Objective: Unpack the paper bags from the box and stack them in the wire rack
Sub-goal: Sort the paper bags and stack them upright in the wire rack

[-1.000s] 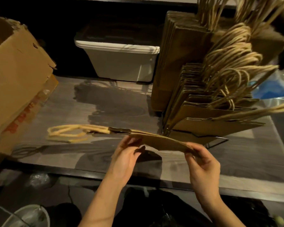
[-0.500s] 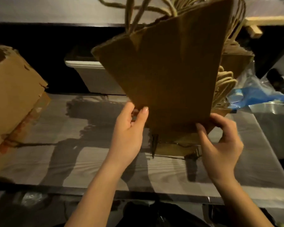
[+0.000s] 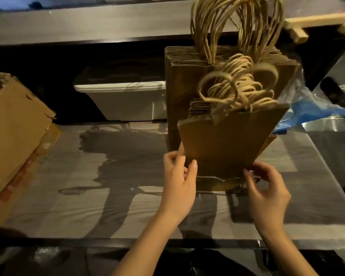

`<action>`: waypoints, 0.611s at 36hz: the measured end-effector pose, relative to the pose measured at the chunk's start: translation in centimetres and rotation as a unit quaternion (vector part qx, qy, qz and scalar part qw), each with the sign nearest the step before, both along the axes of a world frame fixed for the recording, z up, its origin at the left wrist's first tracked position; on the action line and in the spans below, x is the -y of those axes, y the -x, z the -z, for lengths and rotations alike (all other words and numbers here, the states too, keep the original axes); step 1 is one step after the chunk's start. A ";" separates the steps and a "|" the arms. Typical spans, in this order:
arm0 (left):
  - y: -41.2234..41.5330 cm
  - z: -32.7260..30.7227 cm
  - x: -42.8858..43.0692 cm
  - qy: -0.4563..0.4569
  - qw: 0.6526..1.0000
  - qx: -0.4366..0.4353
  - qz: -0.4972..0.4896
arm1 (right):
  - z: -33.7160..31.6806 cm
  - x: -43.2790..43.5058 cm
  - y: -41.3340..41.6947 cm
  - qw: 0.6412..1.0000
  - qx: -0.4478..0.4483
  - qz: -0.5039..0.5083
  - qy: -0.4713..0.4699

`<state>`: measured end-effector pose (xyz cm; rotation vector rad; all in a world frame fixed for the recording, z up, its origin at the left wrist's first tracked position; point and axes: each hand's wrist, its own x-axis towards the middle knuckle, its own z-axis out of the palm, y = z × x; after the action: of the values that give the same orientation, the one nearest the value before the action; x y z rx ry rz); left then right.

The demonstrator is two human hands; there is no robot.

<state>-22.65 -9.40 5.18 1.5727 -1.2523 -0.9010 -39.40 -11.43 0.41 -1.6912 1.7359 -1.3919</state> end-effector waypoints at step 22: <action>-1.5 -2.6 4.2 0.039 0.953 -0.243 0.175 | -6.1 6.2 1.1 0.892 0.304 -0.309 -0.127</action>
<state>-21.14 -13.61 7.78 0.9900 -1.2000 -1.3498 -40.53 -17.67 6.50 -1.2910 0.8738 -1.1464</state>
